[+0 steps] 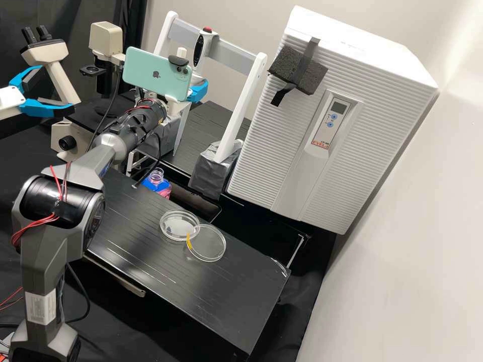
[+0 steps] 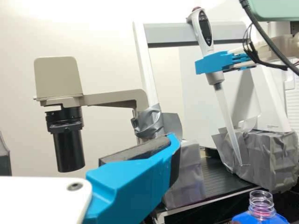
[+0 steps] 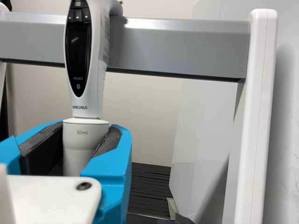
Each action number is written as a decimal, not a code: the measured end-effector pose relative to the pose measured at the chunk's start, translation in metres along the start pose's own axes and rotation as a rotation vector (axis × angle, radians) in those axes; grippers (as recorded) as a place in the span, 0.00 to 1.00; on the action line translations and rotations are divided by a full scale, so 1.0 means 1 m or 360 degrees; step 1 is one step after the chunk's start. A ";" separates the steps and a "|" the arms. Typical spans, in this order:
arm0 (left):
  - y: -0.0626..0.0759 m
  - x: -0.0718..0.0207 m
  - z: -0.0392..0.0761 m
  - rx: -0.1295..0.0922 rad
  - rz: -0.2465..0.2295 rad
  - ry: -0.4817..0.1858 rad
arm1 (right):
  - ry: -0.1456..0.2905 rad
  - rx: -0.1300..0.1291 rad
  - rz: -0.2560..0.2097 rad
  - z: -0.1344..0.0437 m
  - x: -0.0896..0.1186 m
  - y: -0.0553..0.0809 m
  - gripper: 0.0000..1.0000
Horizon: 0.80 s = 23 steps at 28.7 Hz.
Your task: Use the pipette
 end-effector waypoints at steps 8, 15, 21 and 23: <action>0.000 -0.0001 -0.001 0.0002 0.0001 0.0006 | 0.0007 0.0070 -0.0003 0.000 0.000 0.000 0.00; 0.000 -0.0001 -0.001 -0.0075 -0.0001 0.0001 | 0.0035 0.0230 -0.0016 -0.005 -0.008 0.009 0.00; -0.010 0.0088 0.001 -0.0123 -0.0049 -0.0029 | 0.0100 0.0248 0.0014 -0.011 -0.018 0.022 0.00; -0.015 0.0123 0.003 -0.0132 -0.0076 -0.0045 | 0.0136 0.0225 0.0031 -0.015 -0.022 0.028 0.00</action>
